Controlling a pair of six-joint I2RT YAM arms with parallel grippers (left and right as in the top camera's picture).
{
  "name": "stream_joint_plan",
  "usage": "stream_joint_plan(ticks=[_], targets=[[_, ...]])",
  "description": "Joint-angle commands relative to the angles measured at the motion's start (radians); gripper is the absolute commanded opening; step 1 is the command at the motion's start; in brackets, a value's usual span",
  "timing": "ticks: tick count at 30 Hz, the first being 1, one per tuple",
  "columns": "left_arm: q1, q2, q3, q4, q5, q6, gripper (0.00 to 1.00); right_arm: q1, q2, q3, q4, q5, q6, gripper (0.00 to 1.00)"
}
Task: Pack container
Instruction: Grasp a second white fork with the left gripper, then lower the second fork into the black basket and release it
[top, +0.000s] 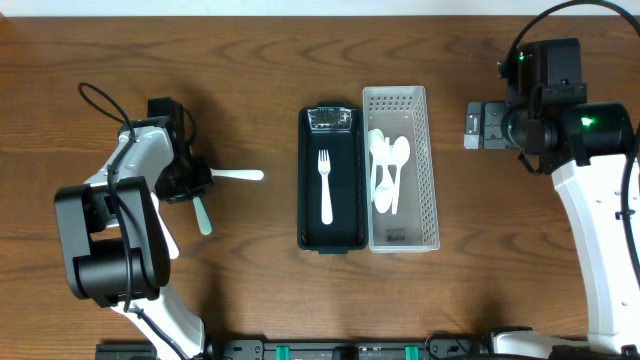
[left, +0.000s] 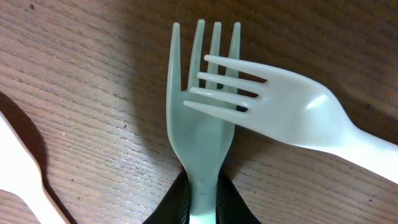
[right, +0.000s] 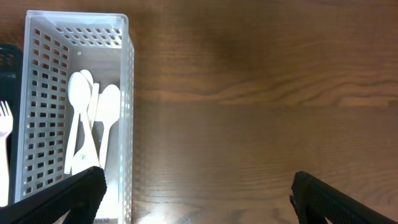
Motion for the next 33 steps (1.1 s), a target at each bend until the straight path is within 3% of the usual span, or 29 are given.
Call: stream_joint_plan(ticks=[1, 13, 20, 26, 33], targets=[[0.005, -0.022, 0.002, -0.014, -0.023, -0.005, 0.06, -0.008, 0.001, -0.003, -0.003, 0.017, -0.021, 0.99], [-0.037, -0.462, 0.055, -0.029, -0.021, -0.022, 0.06, -0.008, 0.001, -0.003, -0.003, 0.018, -0.022, 0.99], [-0.258, -0.644, 0.055, 0.037, 0.045, -0.055, 0.06, -0.008, 0.001, -0.003, 0.0, 0.018, -0.022, 0.98], [-0.488, -0.593, 0.055, 0.121, 0.045, -0.038, 0.06, -0.008, 0.001, -0.003, -0.001, 0.018, -0.021, 0.98], [-0.654, -0.389, 0.055, 0.133, 0.045, -0.007, 0.06, -0.008, 0.001, -0.003, -0.002, 0.018, -0.021, 0.98]])
